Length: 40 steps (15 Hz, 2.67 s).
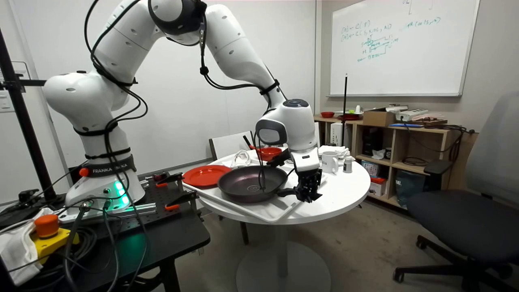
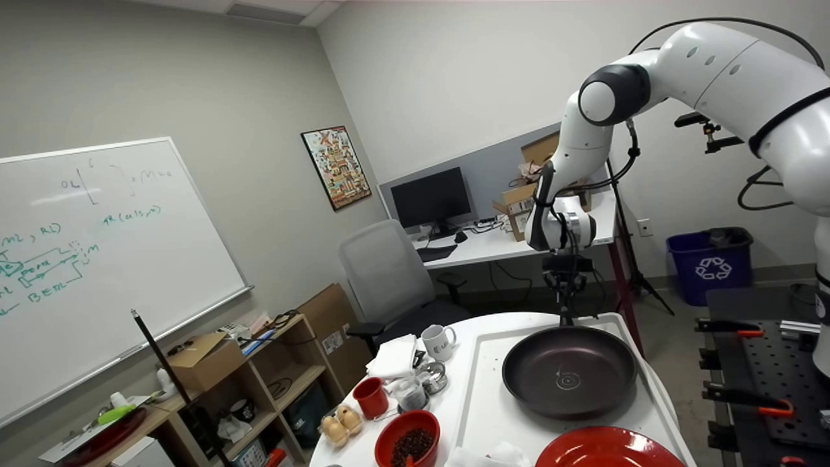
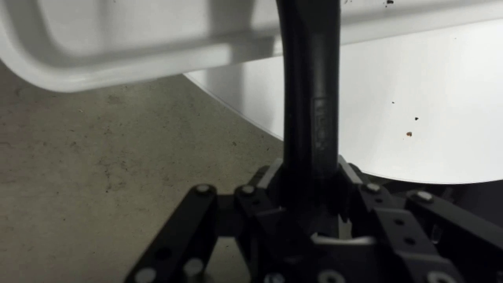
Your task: Twist the pan handle 90 degrees
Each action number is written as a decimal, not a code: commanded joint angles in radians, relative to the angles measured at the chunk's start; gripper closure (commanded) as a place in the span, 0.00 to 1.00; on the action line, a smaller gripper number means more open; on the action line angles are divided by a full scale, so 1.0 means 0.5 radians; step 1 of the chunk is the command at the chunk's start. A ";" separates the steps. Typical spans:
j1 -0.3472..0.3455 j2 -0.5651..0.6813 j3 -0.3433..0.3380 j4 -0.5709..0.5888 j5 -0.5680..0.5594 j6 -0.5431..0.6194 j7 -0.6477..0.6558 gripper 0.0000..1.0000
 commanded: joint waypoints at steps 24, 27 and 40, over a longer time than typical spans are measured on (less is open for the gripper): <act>-0.106 -0.057 0.015 -0.080 0.708 -0.083 -0.451 0.92; -0.094 -0.044 -0.003 -0.079 0.724 -0.078 -0.469 0.92; -0.108 -0.031 -0.080 -0.015 0.964 -0.184 -0.546 0.92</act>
